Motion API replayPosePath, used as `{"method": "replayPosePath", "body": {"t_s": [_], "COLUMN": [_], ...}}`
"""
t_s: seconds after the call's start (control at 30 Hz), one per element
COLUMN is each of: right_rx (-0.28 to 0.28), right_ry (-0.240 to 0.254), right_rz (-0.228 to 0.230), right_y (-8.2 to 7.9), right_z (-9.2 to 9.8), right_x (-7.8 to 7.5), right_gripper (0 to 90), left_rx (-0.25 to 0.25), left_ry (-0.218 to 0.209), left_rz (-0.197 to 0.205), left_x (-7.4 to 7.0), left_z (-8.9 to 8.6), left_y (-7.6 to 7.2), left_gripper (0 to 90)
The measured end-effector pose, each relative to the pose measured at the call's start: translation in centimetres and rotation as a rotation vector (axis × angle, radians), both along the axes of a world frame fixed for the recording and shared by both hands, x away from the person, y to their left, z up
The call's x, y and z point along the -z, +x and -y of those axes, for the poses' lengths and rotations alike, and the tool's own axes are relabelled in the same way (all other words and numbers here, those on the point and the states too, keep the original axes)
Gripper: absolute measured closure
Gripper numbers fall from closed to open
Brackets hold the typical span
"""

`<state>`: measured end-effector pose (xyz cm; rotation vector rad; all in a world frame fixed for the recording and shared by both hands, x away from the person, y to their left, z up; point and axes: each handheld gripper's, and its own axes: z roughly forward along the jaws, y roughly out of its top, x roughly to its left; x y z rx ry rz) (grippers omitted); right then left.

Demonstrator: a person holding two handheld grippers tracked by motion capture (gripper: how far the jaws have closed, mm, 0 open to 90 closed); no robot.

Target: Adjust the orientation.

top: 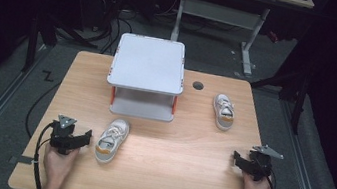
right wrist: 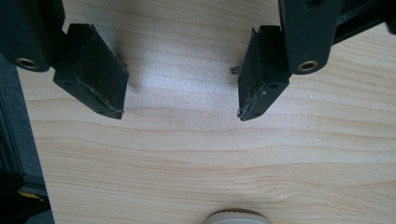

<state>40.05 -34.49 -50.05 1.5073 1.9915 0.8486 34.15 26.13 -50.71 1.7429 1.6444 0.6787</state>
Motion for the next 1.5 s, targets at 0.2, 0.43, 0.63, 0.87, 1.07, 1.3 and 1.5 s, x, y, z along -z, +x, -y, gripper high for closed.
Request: {"method": "replayPosePath", "body": {"t_s": [0.2,0.43,0.63,0.87,1.07,1.3,1.5], "right_rx": [-0.003,-0.009,-0.012,-0.013,-0.013,-0.015,-0.015], "right_ry": [-0.001,-0.003,-0.003,-0.002,-0.002,-0.002,-0.002], "right_rz": [-0.001,0.000,-0.001,-0.002,-0.002,-0.001,-0.002], "right_y": [0.0,0.0,0.0,0.0,0.0,0.0,0.0], "right_z": [0.0,0.0,-0.1,-0.1,-0.1,-0.1,-0.1], "right_x": [0.0,0.0,0.0,0.0,0.0,0.0,0.0], "right_gripper": [32.7,32.3,31.9,31.7,31.5,31.3,31.2], "left_rx": [-0.001,-0.002,-0.001,0.014,0.024,0.012,0.025], "left_ry": [0.001,0.039,0.056,0.053,0.059,0.044,0.035], "left_rz": [0.001,-0.008,-0.005,-0.003,0.001,0.006,0.007], "left_x": [0.0,0.0,0.0,0.0,0.0,-0.1,-1.1], "left_z": [0.1,0.4,0.7,0.8,0.8,0.9,0.9], "left_y": [0.0,0.0,0.1,0.1,0.1,0.0,-0.6], "left_gripper": [24.8,24.9,26.4,26.7,30.8,35.4,38.5]}}
